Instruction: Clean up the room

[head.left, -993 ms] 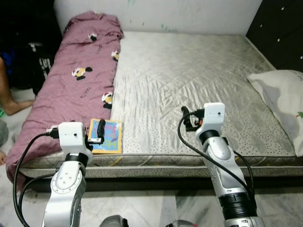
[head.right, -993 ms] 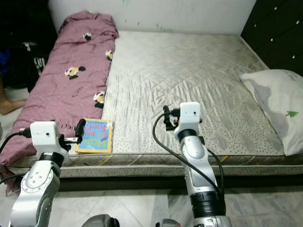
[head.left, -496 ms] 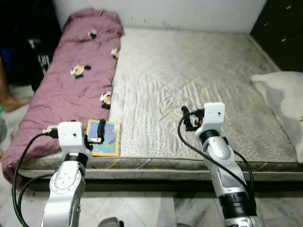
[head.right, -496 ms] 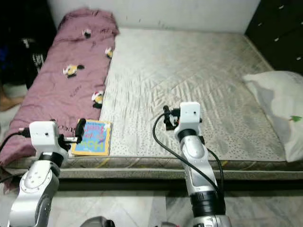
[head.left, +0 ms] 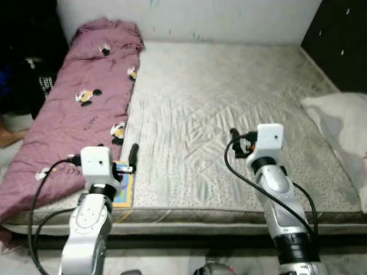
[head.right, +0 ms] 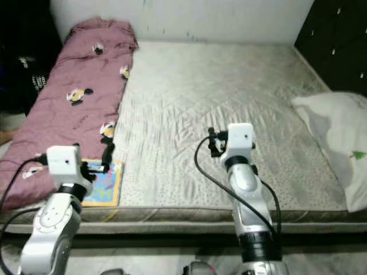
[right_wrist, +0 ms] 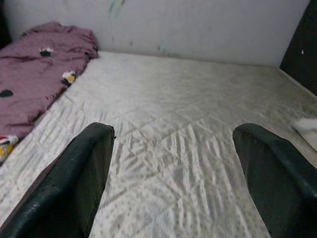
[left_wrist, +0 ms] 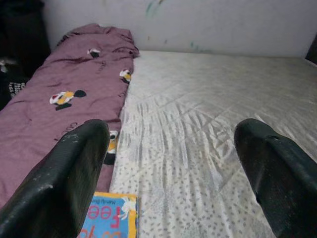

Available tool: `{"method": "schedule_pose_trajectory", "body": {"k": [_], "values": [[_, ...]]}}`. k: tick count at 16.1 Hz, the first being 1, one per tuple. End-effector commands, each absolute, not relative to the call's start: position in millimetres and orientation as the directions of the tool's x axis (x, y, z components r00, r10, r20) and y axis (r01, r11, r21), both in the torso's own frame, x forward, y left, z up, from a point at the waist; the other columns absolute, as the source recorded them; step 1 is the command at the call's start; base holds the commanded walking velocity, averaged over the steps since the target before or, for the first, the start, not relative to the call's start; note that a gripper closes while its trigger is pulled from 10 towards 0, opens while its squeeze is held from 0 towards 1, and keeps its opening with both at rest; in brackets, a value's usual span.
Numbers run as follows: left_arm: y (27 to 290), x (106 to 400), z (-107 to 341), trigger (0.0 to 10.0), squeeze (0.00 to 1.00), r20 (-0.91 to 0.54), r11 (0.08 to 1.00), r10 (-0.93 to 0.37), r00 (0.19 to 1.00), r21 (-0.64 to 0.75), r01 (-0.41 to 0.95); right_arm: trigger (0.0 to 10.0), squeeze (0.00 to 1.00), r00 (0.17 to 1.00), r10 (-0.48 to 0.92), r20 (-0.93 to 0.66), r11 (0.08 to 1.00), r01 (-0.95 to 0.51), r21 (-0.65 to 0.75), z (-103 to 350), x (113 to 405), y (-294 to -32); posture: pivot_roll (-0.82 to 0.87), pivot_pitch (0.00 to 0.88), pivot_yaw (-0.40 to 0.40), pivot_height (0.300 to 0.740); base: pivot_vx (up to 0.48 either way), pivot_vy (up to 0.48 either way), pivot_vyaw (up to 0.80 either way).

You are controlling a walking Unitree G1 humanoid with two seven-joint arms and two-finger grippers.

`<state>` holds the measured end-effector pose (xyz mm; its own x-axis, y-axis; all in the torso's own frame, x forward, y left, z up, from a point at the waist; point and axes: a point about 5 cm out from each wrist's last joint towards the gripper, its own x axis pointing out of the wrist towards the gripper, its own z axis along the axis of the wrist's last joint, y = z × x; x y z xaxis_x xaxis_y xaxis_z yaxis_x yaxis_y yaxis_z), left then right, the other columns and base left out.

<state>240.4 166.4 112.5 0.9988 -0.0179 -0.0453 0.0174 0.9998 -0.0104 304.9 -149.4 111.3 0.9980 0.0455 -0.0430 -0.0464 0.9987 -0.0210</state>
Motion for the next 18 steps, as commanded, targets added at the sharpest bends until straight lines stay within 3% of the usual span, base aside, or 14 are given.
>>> {"method": "schedule_pose_trajectory", "body": {"k": [1, 4, 8, 18], "values": [[172.9, 238.6, 112.4, 10.0, 0.0, -0.048, 1.0, 0.012, 0.999, -0.006, -0.012, 10.0, 0.0, 0.998, 0.057, -0.034, 0.998, -0.058, -0.017, 114.1, 305.5, -143.4, 0.01, 0.023, -0.029, 0.74, 0.0, 0.0, 0.0], [173.2, 238.8, 110.3, 10.0, 0.0, -0.068, 0.999, 0.026, 0.997, -0.025, -0.028, 10.0, 0.0, 0.998, 0.048, -0.043, 0.999, -0.049, -0.016, 112.5, 303.9, -144.2, 0.01, 0.022, -0.021, 0.74, 0.0, 0.0, -0.8], [171.2, 239.4, 109.6, 10.0, 0.0, -0.075, 0.999, 0.012, 0.997, -0.037, -0.015, 10.0, 0.0, 0.998, 0.044, -0.044, 0.999, -0.045, -0.013, 111.4, 301.9, -144.6, 0.0, 0.021, -0.017, 0.74, 0.0, 0.48, -0.66], [170.6, 240.9, 112.9, 10.0, 0.0, -0.059, 0.999, 0.002, 0.998, -0.037, -0.004, 10.0, 0.0, 0.997, 0.065, -0.053, 0.998, -0.065, -0.012, 109.6, 301.6, -141.5, 0.01, 0.018, -0.021, 0.74, 0.0, 0.48, 0.0]]}}
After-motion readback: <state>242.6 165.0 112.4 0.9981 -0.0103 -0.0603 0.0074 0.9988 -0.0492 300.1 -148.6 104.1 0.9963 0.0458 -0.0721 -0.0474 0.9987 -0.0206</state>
